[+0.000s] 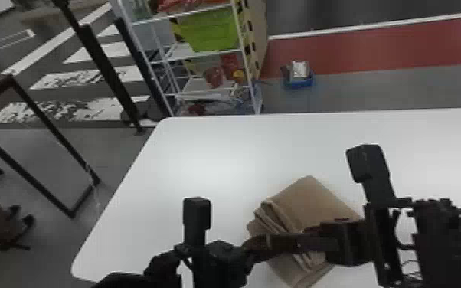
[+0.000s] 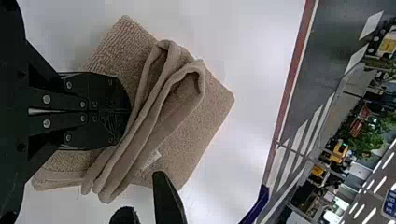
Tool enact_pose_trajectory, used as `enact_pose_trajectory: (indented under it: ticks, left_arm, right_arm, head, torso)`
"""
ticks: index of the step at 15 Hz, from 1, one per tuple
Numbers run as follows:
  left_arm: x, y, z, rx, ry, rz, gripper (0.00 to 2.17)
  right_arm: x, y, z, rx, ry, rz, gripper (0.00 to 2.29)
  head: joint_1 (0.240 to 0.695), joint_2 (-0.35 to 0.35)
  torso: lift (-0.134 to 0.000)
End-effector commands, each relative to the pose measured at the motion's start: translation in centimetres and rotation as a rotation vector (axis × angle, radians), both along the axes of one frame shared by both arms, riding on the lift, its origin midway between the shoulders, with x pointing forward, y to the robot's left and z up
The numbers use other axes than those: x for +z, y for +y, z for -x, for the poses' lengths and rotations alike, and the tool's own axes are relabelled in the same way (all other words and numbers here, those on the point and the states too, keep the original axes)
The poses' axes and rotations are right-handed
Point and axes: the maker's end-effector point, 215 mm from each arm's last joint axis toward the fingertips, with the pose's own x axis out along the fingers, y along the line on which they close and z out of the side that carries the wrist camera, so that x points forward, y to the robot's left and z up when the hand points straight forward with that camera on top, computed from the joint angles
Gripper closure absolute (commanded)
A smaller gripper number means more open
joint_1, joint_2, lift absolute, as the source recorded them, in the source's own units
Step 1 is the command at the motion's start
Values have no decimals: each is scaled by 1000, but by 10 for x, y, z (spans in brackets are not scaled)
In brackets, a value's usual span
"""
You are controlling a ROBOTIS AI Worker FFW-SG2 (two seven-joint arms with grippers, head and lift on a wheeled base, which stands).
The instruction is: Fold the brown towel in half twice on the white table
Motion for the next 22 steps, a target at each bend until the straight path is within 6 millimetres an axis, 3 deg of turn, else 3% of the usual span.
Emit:
enact_pose_trajectory:
  ticks: [1, 3, 6, 8, 11, 13, 16, 18, 19, 20, 22]
  left_arm:
    - [11, 17, 0, 29, -16, -12, 2064]
    - [19, 39, 0, 62, -32, -37, 2064]
    - [28, 74, -3, 114, -59, -69, 2064]
    - [41, 89, -10, 133, -118, -73, 2064]
    - [62, 87, -24, 124, -230, -46, 2064]
    - [79, 80, -36, 103, -318, 2, 2067]
    - [90, 54, -43, 34, -382, 52, 2067]
    - [92, 33, -52, -5, -404, 71, 2067]
    - [88, 25, -57, -20, -399, 65, 2064]
    - [83, 19, -64, -32, -394, 59, 2067]
    - [70, 14, -69, -47, -373, 52, 2067]
  right_arm:
    - [2, -9, -2, -28, 22, -31, 117]
    - [4, -16, -1, -42, 19, -35, 117]
    - [7, -25, 18, -16, 44, -32, 120]
    - [24, -44, 4, -65, -19, -18, 124]
    - [31, -74, -4, -137, -68, -4, 191]
    - [20, -109, 4, -178, -91, 54, 221]
    - [-7, -157, 15, -255, -118, 148, 697]
    - [-12, -180, 15, -312, -148, 116, 1501]
    - [-14, -187, 16, -333, -160, 105, 1767]
    - [-12, -193, 14, -352, -185, 86, 1943]
    - [-7, -199, 4, -390, -260, 72, 1959]
  head:
    - [695, 350]
    - [695, 350]
    - [695, 350]
    - [695, 350]
    - [695, 350]
    - [695, 350]
    - [695, 329]
    - [695, 244]
    - [695, 213]
    - [695, 188]
    - [695, 137]
  torso:
    - [-124]
    - [-124]
    - [-124]
    - [-124]
    - [-124]
    - [-124]
    - [-124]
    - [-124]
    - [-124]
    - [-124]
    - [-124]
